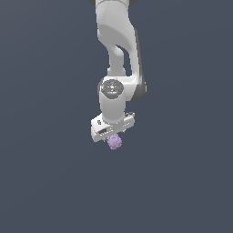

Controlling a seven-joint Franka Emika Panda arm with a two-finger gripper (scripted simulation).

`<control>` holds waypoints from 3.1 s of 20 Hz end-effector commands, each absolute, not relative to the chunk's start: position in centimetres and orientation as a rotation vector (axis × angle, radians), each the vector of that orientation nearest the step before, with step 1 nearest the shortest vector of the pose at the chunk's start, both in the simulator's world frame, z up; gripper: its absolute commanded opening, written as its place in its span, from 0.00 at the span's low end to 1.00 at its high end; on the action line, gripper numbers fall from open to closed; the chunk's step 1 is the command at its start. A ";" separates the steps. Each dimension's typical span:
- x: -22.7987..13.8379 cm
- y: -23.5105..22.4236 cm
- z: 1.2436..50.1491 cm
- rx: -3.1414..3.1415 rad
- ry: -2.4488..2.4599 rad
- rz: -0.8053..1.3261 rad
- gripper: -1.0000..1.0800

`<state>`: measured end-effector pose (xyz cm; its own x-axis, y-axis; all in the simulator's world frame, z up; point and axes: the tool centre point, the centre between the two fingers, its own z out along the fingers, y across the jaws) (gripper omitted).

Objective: Pick up the object and move it to a goal position.

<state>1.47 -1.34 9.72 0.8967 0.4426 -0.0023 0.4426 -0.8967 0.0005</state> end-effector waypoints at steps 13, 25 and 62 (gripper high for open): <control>1.5 -1.2 7.6 3.043 0.782 -0.001 0.96; 1.6 -1.2 4.0 3.041 0.787 0.000 0.00; 0.8 5.9 24.2 3.040 0.788 0.000 0.00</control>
